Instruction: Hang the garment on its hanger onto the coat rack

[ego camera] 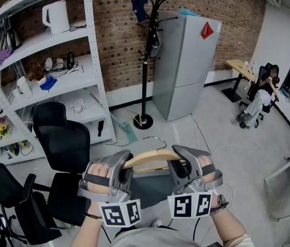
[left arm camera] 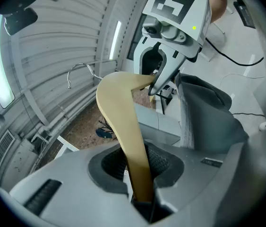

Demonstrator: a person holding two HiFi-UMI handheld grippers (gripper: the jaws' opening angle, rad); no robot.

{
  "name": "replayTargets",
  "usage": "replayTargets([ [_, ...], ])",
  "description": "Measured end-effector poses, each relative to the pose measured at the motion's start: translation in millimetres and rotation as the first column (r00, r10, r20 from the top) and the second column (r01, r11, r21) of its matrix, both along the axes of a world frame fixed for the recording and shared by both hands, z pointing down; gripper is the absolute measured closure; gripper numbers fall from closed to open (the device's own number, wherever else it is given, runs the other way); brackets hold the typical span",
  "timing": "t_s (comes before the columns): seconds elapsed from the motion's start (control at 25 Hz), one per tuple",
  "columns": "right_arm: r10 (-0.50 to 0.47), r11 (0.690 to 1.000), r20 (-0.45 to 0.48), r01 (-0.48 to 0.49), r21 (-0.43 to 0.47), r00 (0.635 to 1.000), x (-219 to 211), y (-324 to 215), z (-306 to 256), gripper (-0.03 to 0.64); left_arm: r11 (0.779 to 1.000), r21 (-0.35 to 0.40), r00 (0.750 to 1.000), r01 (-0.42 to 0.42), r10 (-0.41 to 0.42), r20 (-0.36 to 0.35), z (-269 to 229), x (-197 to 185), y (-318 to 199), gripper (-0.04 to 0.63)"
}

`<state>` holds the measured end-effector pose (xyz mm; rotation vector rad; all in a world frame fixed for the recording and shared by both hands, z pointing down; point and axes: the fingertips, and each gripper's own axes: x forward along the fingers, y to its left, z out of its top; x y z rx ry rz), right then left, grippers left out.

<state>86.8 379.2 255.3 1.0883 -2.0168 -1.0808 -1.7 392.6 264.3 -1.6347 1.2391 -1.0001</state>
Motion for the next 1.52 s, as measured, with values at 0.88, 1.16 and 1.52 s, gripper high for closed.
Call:
replayTargets([
  [0.88, 0.102, 0.995, 0.026, -0.101, -0.013, 0.994, -61, -11, 18, 0.512, 0.997, 0.009, 0.997, -0.078, 0.078, 0.011, 10, -63, -19, 0.528],
  [1.16, 0.136, 0.991, 0.035, -0.135, -0.011, 0.990, -71, -17, 17, 0.512, 0.995, 0.011, 0.995, -0.102, 0.102, 0.003, 10, -74, -27, 0.528],
  [1.52, 0.123, 0.992, 0.031, -0.122, -0.038, 0.992, -62, -59, 30, 0.512, 0.995, -0.034, 0.995, -0.095, 0.095, 0.003, 25, -64, -67, 0.528],
])
